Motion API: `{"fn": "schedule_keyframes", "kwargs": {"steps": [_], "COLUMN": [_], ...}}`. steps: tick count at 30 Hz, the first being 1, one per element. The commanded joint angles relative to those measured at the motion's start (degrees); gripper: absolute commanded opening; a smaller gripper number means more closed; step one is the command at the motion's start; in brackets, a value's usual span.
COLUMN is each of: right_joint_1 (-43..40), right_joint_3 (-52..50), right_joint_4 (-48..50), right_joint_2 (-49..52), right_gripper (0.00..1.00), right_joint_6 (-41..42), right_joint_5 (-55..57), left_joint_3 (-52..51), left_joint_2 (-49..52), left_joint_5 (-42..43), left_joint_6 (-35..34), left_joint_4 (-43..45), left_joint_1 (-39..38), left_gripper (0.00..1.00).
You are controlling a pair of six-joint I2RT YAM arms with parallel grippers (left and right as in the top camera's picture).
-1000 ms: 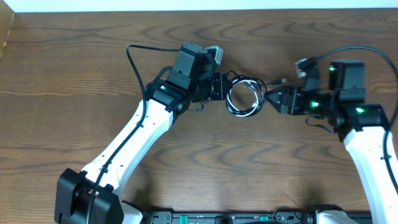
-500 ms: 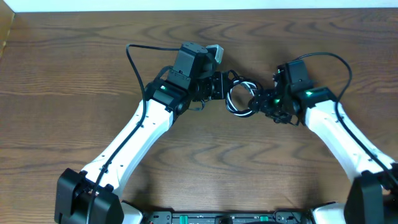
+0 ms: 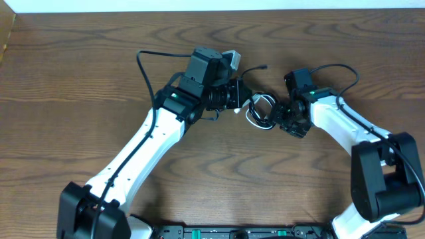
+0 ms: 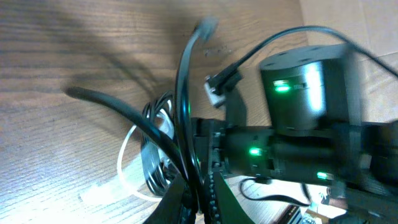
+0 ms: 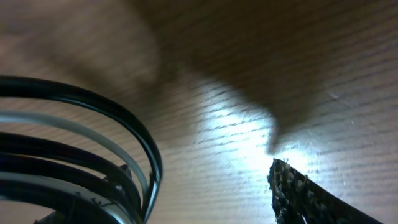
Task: Untangle cables
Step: 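Grasp opposite sides of the cable coil with left and right grippers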
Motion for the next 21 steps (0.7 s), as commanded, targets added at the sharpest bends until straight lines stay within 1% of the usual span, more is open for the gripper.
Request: {"fn": "schedule_keyframes", "kwargs": {"steps": [1,6,8,11,15,17,18,20,21], "right_joint_1": [-0.28,-0.28,-0.31,-0.61,-0.61,-0.61,-0.61,-0.61,-0.61], "right_joint_3": [-0.2,-0.2,-0.2,-0.2,-0.17,-0.17,-0.17,-0.15,-0.15], "right_joint_4": [-0.9,-0.94,-1.49,-2.1,-1.97,-1.92,-1.92,-1.9,-1.9], "right_joint_2": [2.78,2.91,2.91,2.91,2.89,2.89,2.89,2.75,2.69], "right_gripper": [0.65,0.65,0.64,0.64,0.63,0.6,0.56,0.41,0.38], "right_joint_6": [0.85,-1.09,-1.79,-2.91,-6.12,-8.7,-9.25,-12.02,-12.92], "right_joint_5": [5.6,5.57,5.64,5.57,3.34,0.52,-0.11,-3.26,-4.52], "left_joint_3": [1.03,1.03,1.03,1.01,1.01,1.01,1.01,0.96,0.96], "left_joint_2": [-6.64,-9.03,-9.09,-9.03,-8.83,-8.33,-8.09,-7.54,-7.02], "left_joint_5": [1.01,1.01,0.96,0.61,-3.61,-4.26,-4.26,-4.31,-4.9], "left_joint_6": [-0.63,-0.39,0.22,3.34,3.96,4.61,5.03,6.03,6.27], "left_joint_4": [1.07,-0.79,-3.8,-8.35,-14.95,-18.01,-18.62,-19.76,-20.55], "left_joint_1": [2.16,3.63,3.63,3.65,3.63,3.63,3.63,3.63,3.63], "left_gripper": [0.07,0.08,0.07,0.08,0.07,0.08,0.08,0.09,0.12]}}
